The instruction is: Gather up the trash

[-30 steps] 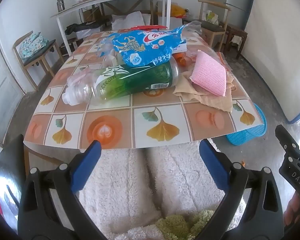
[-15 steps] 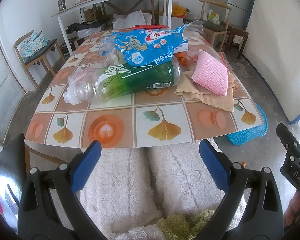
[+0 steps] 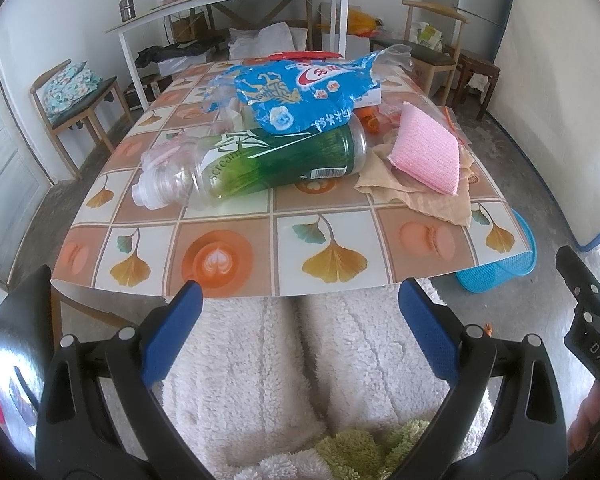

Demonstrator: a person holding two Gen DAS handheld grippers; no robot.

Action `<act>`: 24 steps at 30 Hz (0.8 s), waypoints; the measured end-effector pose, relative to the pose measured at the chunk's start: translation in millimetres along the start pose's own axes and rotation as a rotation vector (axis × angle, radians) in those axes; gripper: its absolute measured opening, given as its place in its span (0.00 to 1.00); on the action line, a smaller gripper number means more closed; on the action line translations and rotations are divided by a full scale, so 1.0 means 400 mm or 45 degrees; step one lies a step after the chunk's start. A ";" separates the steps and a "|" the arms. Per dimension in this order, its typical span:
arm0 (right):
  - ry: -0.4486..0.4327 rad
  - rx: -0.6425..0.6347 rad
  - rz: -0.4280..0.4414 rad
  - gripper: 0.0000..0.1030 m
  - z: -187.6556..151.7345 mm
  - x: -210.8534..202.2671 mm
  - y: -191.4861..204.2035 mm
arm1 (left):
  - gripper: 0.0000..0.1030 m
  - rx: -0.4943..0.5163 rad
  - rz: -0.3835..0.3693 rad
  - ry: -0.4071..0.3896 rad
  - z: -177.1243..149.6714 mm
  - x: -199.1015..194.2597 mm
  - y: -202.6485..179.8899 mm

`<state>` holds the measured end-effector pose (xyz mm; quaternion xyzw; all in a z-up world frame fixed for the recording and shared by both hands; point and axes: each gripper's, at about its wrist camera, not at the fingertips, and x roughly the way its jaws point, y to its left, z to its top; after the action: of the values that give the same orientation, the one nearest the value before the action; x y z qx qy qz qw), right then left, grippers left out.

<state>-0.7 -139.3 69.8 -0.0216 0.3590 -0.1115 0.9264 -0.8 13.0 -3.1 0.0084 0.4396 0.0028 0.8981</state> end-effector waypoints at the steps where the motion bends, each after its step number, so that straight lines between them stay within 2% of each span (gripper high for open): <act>1: -0.001 -0.001 0.001 0.94 0.001 0.000 0.000 | 0.92 0.000 0.000 0.000 0.000 -0.001 0.001; 24: -0.007 -0.013 0.008 0.94 0.002 -0.003 0.010 | 0.92 0.000 0.001 -0.002 0.002 -0.003 0.006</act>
<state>-0.3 -135.1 70.8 -0.0253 0.3571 -0.1066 0.9276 -0.7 15.4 -1.7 0.0084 0.4390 0.0033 0.8985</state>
